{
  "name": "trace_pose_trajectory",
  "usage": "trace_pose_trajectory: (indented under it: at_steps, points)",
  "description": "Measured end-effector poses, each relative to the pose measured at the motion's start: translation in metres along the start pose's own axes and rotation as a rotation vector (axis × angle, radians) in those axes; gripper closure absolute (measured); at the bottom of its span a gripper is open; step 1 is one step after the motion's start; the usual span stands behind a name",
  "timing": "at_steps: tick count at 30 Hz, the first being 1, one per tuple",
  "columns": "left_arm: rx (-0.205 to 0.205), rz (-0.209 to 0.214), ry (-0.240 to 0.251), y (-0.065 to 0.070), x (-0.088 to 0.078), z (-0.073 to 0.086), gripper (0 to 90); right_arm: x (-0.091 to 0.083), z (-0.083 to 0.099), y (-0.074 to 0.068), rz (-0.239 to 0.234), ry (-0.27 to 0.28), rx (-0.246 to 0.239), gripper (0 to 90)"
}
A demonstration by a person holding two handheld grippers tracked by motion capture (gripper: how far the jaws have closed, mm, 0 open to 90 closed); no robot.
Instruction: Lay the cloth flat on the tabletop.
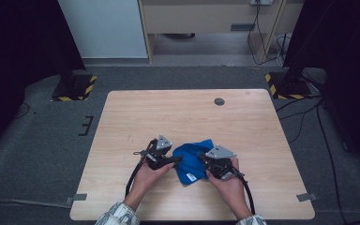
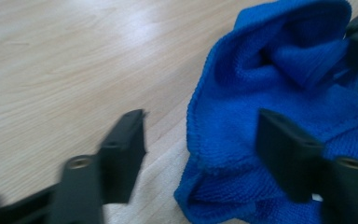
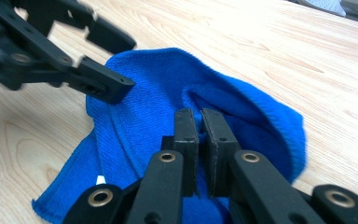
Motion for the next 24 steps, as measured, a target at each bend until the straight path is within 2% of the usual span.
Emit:
trace_pose_trajectory:
  at_steps: [2,6,7,11,14,16,18,22,24]
  points:
    - [0.009,-0.005,-0.018,0.001,0.003,0.001,44.8,-0.004,0.001,0.004,-0.005,0.009,0.012,85.5]
    - [0.009,-0.031,-0.006,0.003,0.001,-0.003,64.4,-0.012,0.004,0.012,0.004,0.028,0.032,85.5]
    - [0.003,-0.037,0.007,0.004,0.000,-0.006,66.7,-0.013,0.004,0.013,0.000,0.031,0.036,85.4]
    - [0.003,-0.027,0.039,0.007,-0.002,-0.013,66.1,-0.017,0.009,0.017,-0.014,0.033,0.045,85.8]
    - [0.023,-0.031,0.043,0.007,-0.003,-0.017,73.1,-0.020,0.011,0.020,-0.019,0.033,0.053,86.0]
    - [0.015,-0.022,0.059,0.007,-0.006,-0.019,80.0,-0.022,0.012,0.022,-0.020,0.033,0.057,86.2]
    - [0.008,-0.013,0.070,0.006,-0.009,-0.022,82.8,-0.024,0.014,0.024,-0.023,0.035,0.063,86.2]
    - [-0.002,-0.041,0.093,0.001,-0.016,-0.025,85.3,-0.027,0.017,0.029,-0.021,0.033,0.074,85.7]
    - [-0.027,-0.057,0.095,-0.006,-0.020,-0.024,85.5,-0.029,0.019,0.032,-0.024,0.029,0.076,84.7]
Point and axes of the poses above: each handheld gripper's, and its own axes: x roughly forward along the jaws, z roughly out of its underside, y roughly to its right, the point moved 5 cm from there along x, roughly forward along the jaws, and after that the axes turned 1 degree about -z, right-handed, at the moved point
